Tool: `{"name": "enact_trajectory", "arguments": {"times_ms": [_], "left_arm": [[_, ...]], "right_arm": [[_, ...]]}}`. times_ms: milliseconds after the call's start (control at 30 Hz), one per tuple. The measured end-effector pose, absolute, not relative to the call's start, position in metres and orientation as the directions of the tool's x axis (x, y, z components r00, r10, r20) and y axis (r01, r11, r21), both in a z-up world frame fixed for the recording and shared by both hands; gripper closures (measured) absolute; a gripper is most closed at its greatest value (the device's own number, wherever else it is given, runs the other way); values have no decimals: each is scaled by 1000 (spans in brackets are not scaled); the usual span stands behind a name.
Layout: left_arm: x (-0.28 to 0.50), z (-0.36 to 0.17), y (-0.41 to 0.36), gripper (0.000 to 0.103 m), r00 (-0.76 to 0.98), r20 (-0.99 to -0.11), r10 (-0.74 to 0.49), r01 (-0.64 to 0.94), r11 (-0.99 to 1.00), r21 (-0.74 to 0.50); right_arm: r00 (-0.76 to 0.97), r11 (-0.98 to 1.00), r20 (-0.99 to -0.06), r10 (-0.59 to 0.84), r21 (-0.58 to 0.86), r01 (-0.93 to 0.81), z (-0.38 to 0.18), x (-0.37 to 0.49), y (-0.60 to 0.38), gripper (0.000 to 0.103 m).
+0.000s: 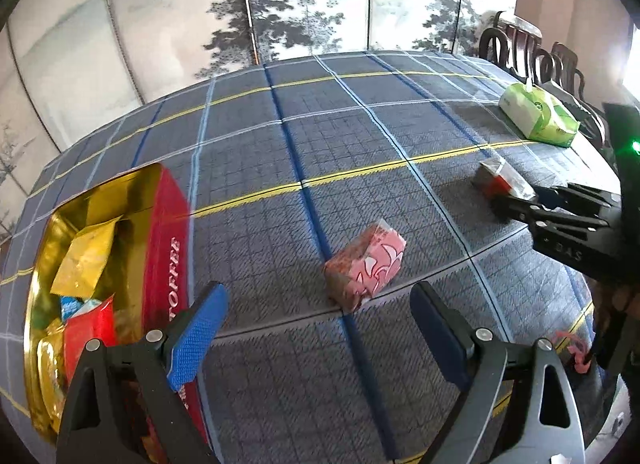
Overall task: Organize snacks
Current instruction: 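Grasp the clear tea bag with the right gripper while the left gripper approaches the pink cube candy, then grasp the pink patterned cube candy with the left gripper and lift it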
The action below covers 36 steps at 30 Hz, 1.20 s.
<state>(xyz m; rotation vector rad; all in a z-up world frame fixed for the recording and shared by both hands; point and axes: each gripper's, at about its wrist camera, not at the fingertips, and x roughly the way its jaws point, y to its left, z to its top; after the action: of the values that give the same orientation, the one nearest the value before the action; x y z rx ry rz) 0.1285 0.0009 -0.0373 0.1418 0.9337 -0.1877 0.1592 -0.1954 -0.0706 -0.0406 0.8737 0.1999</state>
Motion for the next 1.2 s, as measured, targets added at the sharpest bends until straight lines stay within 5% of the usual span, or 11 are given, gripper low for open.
{"name": "enact_trajectory", "arguments": {"times_ms": [567, 800, 1000, 1200], "left_arm": [[152, -49, -4, 16, 518, -838, -173, 272, 962, -30], [161, -56, -4, 37, 500, -838, -216, 279, 957, -81], [158, -57, -6, 66, 481, -837, -261, 301, 946, -121], [152, -56, -5, 72, 481, -840, -252, 287, 950, -121]], "right_arm": [[629, 984, -764, 144, 46, -170, -72, 156, -203, 67], [629, 984, -764, 145, 47, -170, -72, 155, -204, 67], [629, 984, -764, 145, 47, -170, -72, 155, -205, 67], [629, 984, -764, 145, 47, -170, -72, 155, -205, 67]]}}
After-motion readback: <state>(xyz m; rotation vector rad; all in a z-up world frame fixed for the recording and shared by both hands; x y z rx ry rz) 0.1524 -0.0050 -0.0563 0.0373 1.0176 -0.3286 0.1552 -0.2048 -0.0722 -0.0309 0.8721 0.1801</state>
